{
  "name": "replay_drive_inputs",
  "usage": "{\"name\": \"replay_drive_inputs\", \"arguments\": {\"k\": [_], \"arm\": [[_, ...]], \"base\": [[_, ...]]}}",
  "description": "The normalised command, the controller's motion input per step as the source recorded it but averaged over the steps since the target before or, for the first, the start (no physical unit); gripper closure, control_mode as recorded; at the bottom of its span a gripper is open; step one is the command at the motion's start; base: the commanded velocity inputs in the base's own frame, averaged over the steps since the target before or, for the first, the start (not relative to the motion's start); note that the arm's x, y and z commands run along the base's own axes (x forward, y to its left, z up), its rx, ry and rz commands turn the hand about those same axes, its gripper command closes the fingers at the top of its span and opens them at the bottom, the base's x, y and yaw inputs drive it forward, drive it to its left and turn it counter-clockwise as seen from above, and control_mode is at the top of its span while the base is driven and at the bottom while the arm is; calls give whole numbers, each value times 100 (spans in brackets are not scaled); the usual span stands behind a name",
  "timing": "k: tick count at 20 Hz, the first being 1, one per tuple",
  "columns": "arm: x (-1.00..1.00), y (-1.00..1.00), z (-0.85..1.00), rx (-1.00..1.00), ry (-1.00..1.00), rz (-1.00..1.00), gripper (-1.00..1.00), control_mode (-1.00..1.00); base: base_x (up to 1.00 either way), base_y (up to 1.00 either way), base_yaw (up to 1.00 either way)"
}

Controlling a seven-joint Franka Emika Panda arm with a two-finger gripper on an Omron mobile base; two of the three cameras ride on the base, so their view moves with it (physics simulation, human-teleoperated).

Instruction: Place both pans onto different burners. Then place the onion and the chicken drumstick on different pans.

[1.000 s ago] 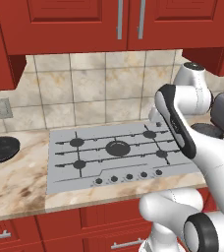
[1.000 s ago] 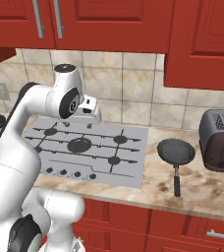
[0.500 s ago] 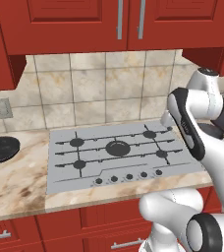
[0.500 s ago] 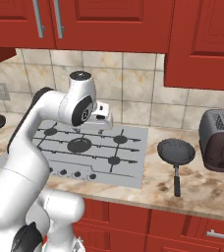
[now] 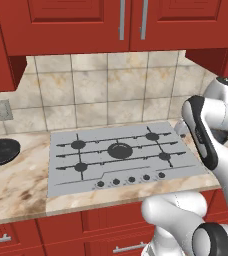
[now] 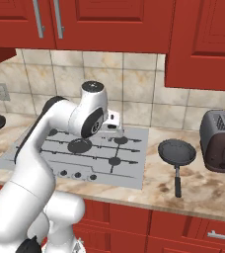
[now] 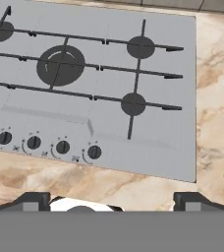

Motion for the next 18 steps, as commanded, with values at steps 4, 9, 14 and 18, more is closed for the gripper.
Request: {"name": "replay_drive_inputs", "arguments": {"k": [4,9,14,18], "arm": [[-4,-37,-15,1,-3,1,-100,-100],[0,-33,-10,0,0,0,-100,-100],[0,-36,-12,-5,4,0,-100,-100],[0,-35,-14,-10,9,-2,-100,-100]], "base": [[0,0,0],[0,0,0],[0,0,0],[0,0,0]]}}
